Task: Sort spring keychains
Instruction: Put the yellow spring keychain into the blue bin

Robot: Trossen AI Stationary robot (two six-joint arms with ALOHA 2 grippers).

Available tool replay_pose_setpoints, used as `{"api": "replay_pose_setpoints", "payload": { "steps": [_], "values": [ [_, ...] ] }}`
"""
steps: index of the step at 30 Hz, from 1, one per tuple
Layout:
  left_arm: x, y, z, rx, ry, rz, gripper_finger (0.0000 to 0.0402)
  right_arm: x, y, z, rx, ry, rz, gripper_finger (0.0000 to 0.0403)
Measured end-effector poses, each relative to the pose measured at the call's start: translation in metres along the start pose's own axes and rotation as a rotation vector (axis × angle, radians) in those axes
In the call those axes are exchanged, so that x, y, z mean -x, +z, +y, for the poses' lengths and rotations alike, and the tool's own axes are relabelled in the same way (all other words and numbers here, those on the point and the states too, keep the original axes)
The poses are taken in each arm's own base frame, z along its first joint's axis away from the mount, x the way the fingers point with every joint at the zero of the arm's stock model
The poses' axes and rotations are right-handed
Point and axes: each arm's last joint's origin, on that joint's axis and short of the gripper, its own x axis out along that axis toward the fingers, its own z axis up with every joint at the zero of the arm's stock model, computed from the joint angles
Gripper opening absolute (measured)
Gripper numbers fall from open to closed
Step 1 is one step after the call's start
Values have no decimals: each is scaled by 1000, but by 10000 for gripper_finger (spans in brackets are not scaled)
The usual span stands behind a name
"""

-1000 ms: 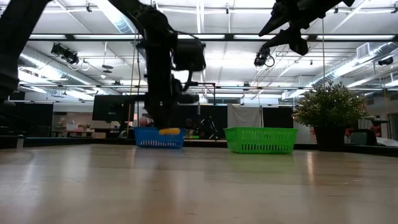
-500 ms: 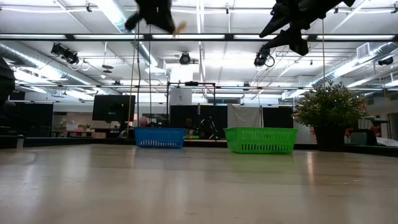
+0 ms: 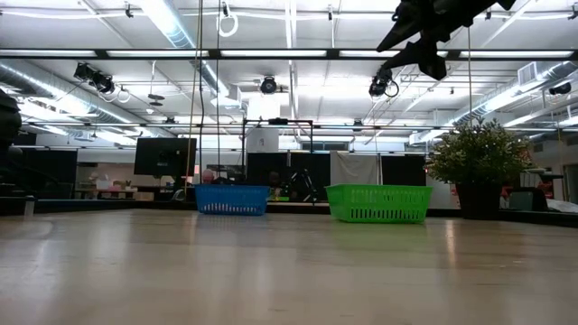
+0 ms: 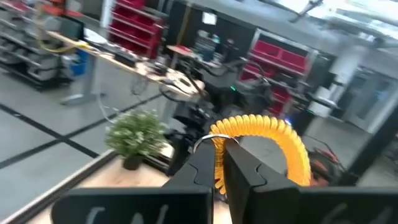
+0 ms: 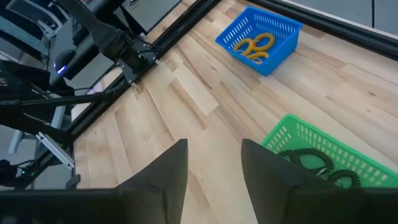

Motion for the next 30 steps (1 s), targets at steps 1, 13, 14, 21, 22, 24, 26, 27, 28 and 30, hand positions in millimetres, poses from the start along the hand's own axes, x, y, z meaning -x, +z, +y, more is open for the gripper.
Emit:
{"api": "replay_pose_setpoints", "payload": {
  "steps": [1, 13, 14, 21, 22, 24, 26, 27, 28, 30],
  "values": [
    [0, -1, 0, -1, -14, 9, 15, 0, 0, 0, 1, 1, -2, 150],
    [-4, -2, 2, -16, 64, -9, 14, 0, 1, 0, 5, 2, -6, 150],
    [-4, -2, 4, -16, 120, -27, 14, 0, 1, 0, 5, 2, -6, 150],
    [-9, 0, 15, 72, 710, -306, 14, 0, 1, 0, 16, 1, -7, 150],
    [-12, 1, 15, 88, 752, -349, 14, 0, 1, 0, 16, 1, -7, 150],
    [-21, -1, 13, 58, 801, -377, 14, 0, 1, 0, 17, 1, -7, 150],
    [-32, -6, 13, -1, 849, -368, 14, 0, 1, 0, 17, 1, -7, 150],
    [-38, -10, 14, -37, 885, -354, 14, 0, 1, 0, 17, 1, -7, 150],
    [-42, -13, 17, -63, 929, -344, 14, 0, 1, 0, 17, 1, -7, 150],
    [-50, -15, 26, -109, 1033, -330, 14, 0, 1, 0, 16, 2, -7, 150]
  ]
}}
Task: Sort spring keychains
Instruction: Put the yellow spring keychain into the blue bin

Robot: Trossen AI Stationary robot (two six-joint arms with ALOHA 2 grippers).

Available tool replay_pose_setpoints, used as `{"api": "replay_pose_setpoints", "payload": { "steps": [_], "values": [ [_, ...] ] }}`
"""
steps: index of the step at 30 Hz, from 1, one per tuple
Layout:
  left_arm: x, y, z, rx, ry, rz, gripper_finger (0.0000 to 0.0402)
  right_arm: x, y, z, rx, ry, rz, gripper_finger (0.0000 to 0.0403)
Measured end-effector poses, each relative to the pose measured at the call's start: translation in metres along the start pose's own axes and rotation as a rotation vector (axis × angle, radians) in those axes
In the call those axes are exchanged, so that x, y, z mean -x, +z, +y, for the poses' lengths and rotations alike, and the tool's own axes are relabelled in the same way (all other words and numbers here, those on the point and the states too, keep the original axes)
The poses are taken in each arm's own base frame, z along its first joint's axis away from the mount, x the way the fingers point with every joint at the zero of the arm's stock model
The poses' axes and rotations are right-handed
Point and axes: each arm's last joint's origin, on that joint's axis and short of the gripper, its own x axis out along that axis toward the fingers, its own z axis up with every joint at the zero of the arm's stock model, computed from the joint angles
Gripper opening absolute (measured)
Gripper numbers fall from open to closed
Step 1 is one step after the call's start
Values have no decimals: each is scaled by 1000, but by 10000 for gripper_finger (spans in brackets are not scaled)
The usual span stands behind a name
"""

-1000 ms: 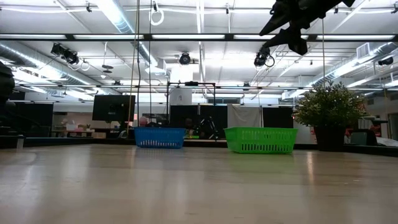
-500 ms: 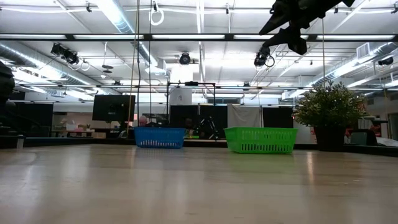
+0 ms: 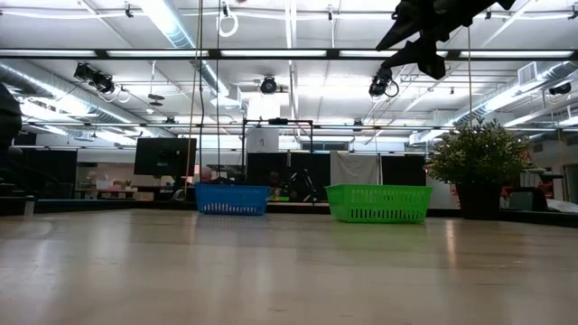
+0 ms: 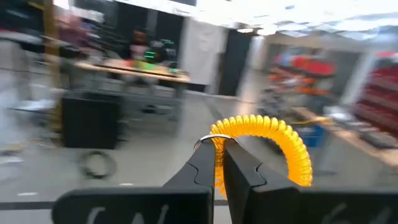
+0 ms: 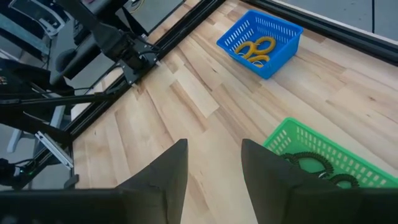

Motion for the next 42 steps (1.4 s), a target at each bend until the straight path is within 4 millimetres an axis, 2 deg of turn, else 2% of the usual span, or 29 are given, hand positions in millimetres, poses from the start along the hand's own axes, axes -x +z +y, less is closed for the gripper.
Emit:
{"api": "replay_pose_setpoints", "payload": {
  "steps": [2, 7, 12, 15, 21, 32, 36, 42],
  "values": [
    [-14, -1, 0, -45, 50, -2, 14, 0, 0, 0, -8, 1, -2, 150],
    [-53, 3, 0, -102, 13, 77, 14, 0, 0, 0, -19, 2, -3, 150],
    [-103, -6, 18, -113, 30, 414, 14, 0, 0, 0, -23, 3, -3, 150],
    [-130, -21, 29, -131, 94, 603, 14, 0, 0, 0, -26, 4, -3, 150],
    [-167, -72, 35, -146, 125, 849, 16, 0, 0, 0, -26, 5, -4, 150],
    [-190, -173, 27, -315, 189, 1143, 19, 0, 0, 0, -23, 5, -4, 150],
    [-190, -195, 24, -378, 199, 1187, 21, 0, 0, 0, -23, 4, -4, 150],
    [-189, -211, 25, -463, 187, 1246, 20, 0, 0, 0, -23, 4, -3, 150]
  ]
}}
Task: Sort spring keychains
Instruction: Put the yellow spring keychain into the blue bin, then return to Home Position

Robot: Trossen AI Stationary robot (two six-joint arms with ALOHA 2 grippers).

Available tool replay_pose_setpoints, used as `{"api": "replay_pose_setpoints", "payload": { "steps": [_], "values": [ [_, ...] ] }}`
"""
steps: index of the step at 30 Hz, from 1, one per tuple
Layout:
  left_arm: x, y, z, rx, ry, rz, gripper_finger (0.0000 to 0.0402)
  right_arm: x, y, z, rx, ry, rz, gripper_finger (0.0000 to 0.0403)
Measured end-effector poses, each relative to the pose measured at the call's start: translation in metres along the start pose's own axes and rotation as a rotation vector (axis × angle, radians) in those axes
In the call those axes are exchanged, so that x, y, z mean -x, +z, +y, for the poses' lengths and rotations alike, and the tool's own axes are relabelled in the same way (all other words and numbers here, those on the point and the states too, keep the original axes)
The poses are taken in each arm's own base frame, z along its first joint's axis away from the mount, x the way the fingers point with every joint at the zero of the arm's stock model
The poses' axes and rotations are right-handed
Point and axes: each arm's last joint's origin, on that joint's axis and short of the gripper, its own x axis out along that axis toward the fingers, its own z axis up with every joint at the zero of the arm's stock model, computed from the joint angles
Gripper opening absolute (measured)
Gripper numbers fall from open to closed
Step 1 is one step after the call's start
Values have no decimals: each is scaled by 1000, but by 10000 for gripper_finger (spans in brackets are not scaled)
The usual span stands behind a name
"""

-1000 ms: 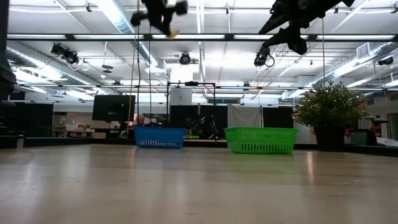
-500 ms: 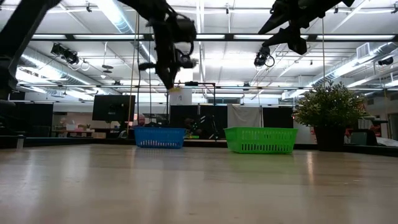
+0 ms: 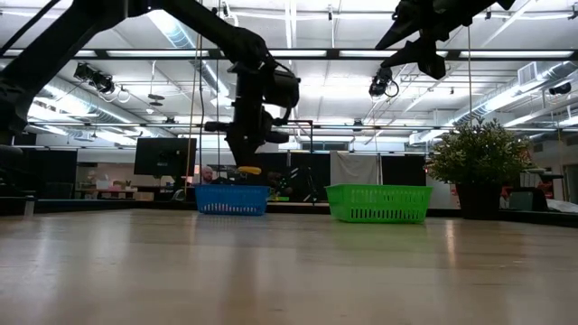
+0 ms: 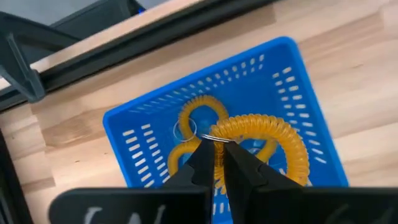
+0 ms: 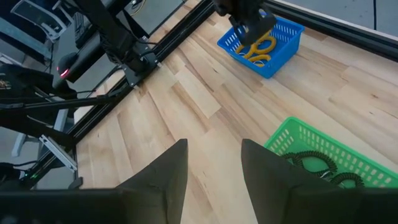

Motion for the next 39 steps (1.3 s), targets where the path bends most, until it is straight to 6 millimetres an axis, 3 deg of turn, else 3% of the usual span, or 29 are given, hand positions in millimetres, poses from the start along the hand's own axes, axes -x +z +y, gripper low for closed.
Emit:
{"api": "replay_pose_setpoints", "payload": {
  "steps": [12, 27, 33, 39],
  "values": [
    [-8, 0, -1, -12, -36, 61, 39, 0, 0, 0, 0, 0, 0, 150],
    [-3, -4, -5, -130, -33, 41, 165, 0, -1, 1, 9, 3, 4, 150],
    [40, -5, -1, -251, -5, -152, 182, 0, -4, 0, -4, -10, 33, 150],
    [118, -15, 26, -144, -129, -365, 165, 4, -6, 0, -2, -14, 40, 150]
  ]
}}
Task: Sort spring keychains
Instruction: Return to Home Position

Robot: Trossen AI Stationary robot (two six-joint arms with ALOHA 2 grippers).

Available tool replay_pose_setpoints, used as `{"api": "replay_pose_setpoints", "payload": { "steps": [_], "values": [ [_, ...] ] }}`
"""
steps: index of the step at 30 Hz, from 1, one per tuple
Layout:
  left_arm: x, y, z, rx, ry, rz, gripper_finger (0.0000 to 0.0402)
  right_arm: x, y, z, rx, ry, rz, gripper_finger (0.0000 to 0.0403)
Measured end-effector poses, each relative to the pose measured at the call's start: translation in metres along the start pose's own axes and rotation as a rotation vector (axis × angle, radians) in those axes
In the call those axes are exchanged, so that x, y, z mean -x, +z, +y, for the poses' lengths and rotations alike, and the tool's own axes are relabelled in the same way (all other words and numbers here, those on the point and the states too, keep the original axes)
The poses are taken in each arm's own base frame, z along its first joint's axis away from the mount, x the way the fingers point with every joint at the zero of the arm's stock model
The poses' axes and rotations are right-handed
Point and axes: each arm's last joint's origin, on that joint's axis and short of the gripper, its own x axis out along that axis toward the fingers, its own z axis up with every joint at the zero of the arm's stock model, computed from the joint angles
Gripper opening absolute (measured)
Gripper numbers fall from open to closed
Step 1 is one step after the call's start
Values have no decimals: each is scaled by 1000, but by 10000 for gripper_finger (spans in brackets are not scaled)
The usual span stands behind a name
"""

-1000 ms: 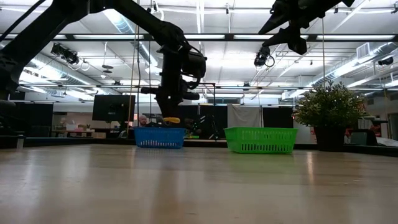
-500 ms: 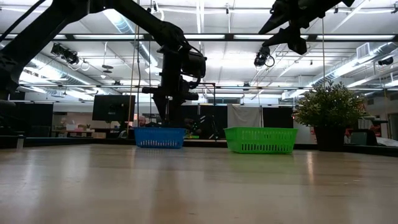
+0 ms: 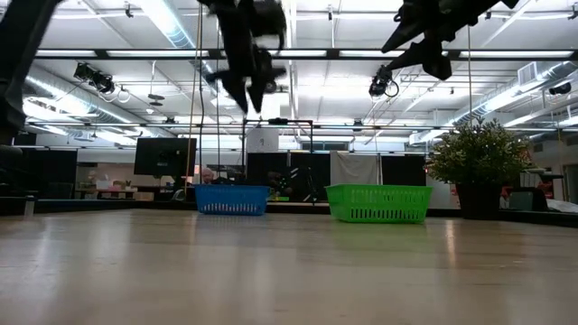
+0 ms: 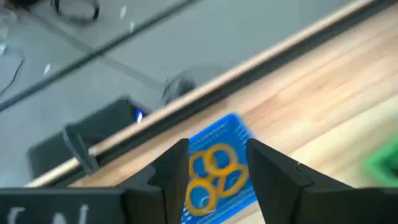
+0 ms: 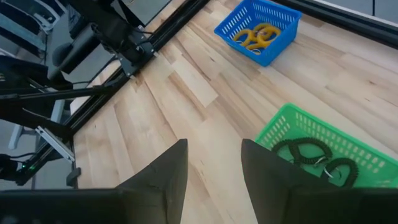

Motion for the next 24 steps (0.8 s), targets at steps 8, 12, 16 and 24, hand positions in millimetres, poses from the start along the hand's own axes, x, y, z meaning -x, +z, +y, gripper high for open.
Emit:
{"api": "replay_pose_setpoints", "payload": {
  "steps": [8, 12, 16, 24],
  "values": [
    [136, -13, 2, -17, -269, -401, 120, 12, 0, 3, 6, 33, -29, 150],
    [184, -21, -2, -61, -430, -577, 87, 15, 0, 4, 9, 53, -37, 150],
    [201, -32, -15, -145, -532, -619, 31, 16, 0, 5, 10, 73, -29, 150],
    [186, -49, -67, -197, -717, -638, 7, 17, -6, 15, 26, 180, 41, 150]
  ]
}}
